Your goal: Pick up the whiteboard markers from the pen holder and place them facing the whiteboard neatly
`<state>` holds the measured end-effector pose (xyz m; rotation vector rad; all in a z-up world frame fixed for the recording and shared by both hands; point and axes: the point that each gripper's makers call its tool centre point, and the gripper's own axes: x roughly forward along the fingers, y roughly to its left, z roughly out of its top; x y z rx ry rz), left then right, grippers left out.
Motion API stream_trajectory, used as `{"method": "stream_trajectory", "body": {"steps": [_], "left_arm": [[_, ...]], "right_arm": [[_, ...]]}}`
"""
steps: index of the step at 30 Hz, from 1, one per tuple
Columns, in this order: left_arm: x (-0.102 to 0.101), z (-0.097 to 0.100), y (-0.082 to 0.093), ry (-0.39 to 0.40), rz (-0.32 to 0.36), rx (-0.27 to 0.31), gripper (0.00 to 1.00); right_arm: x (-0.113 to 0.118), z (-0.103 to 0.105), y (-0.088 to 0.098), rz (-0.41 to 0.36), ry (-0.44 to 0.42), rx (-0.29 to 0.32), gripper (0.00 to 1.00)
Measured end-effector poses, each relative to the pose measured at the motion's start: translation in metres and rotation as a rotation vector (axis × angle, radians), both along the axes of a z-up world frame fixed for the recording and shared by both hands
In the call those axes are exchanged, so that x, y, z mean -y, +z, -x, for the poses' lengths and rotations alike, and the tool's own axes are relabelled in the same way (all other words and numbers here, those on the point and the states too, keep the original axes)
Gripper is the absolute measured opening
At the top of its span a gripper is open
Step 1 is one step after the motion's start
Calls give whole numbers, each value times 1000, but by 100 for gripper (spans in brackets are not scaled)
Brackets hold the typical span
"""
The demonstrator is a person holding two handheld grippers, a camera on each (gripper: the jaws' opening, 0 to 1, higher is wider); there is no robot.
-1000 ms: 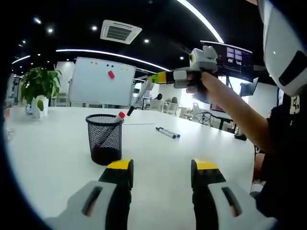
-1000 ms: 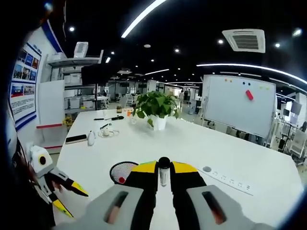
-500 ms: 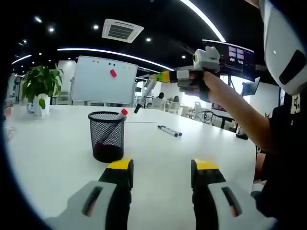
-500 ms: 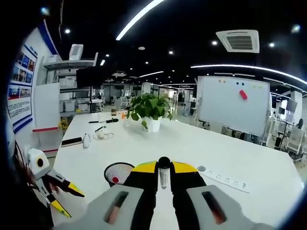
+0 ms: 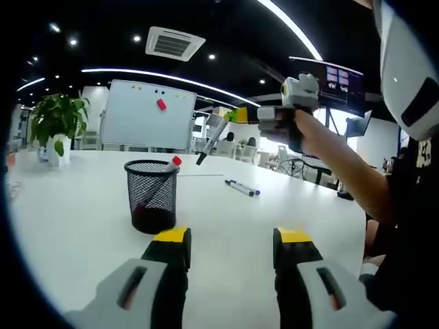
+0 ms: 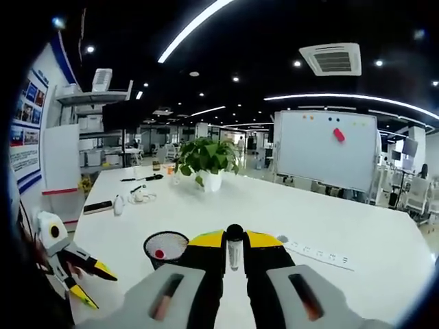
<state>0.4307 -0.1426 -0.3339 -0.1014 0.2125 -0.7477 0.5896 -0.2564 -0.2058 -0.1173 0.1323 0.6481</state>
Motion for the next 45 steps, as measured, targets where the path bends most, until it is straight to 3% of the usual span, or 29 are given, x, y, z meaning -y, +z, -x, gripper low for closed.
{"method": "stream_trajectory", "body": {"steps": [14,45], "left_arm": [[0,1,-2,4,-3,0,49],[10,5,-2,-24,-21,14,49]], "right_arm": [[6,0,0,19,-25,28,13],[45,1,3,7,-140,69,13]]}}
